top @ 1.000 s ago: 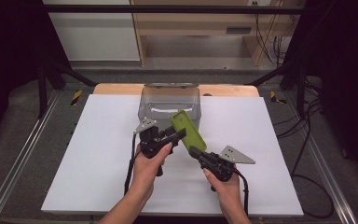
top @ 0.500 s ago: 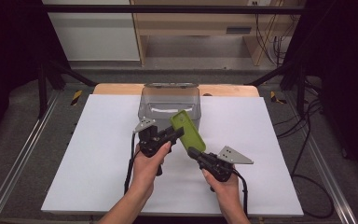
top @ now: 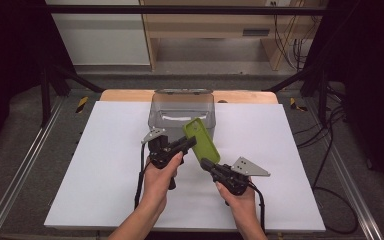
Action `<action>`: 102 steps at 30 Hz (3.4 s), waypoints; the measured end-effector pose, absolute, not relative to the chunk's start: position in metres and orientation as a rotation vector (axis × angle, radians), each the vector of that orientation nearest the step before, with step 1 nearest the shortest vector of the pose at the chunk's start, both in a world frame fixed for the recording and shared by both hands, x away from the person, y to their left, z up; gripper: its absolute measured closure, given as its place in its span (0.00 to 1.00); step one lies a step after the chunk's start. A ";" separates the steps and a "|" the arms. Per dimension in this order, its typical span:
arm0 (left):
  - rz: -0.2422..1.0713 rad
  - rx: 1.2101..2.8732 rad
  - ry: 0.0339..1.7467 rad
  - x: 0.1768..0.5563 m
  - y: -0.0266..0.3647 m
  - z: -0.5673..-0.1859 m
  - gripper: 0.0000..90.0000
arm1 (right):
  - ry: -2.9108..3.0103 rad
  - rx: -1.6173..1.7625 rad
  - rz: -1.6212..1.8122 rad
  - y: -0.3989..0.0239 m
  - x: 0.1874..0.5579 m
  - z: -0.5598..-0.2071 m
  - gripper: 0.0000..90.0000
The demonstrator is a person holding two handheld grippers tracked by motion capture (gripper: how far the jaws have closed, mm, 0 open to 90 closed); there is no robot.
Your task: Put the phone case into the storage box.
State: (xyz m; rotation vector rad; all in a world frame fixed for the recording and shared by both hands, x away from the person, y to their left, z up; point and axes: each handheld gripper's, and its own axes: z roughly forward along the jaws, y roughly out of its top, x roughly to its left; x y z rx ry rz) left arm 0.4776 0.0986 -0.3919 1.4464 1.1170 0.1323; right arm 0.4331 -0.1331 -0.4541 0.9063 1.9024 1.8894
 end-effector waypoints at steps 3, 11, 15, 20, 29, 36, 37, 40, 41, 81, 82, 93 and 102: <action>0.134 1.444 1.120 0.477 0.099 -0.392 0.79 | 1.908 0.907 1.886 -0.132 0.433 -0.455 0.98; 0.121 1.421 1.132 0.474 0.097 -0.391 0.84 | 1.919 0.910 1.872 -0.129 0.433 -0.456 0.98; 0.122 1.412 1.126 0.472 0.095 -0.390 0.86 | 1.923 0.913 1.871 -0.127 0.433 -0.457 0.97; 0.158 1.419 1.117 0.471 0.096 -0.388 0.87 | 1.911 0.914 1.888 -0.128 0.434 -0.456 0.85; 0.278 1.456 1.112 0.471 0.112 -0.383 0.87 | 1.931 0.909 1.711 -0.124 0.435 -0.451 0.44; 0.365 1.487 1.090 0.469 0.123 -0.377 0.87 | 1.979 0.917 1.502 -0.117 0.437 -0.455 0.18; 0.377 1.491 1.087 0.469 0.126 -0.376 0.87 | 1.984 0.915 1.481 -0.116 0.437 -0.456 0.15; 0.404 1.497 1.087 0.468 0.134 -0.372 0.87 | 1.998 0.923 1.450 -0.115 0.438 -0.457 0.11; 0.406 1.496 1.090 0.468 0.137 -0.371 0.87 | 2.004 0.926 1.448 -0.115 0.438 -0.457 0.09; 0.604 1.564 1.123 0.499 0.193 -0.301 0.87 | 1.780 1.003 1.423 -0.199 0.432 -0.463 0.04; 0.609 1.564 1.123 0.500 0.193 -0.301 0.87 | 1.779 1.002 1.420 -0.199 0.432 -0.463 0.04; 0.647 1.567 1.131 0.508 0.194 -0.296 0.87 | 1.775 1.006 1.414 -0.202 0.433 -0.463 0.04; 0.652 1.563 1.137 0.509 0.197 -0.295 0.87 | 1.794 0.989 1.401 -0.198 0.432 -0.464 0.05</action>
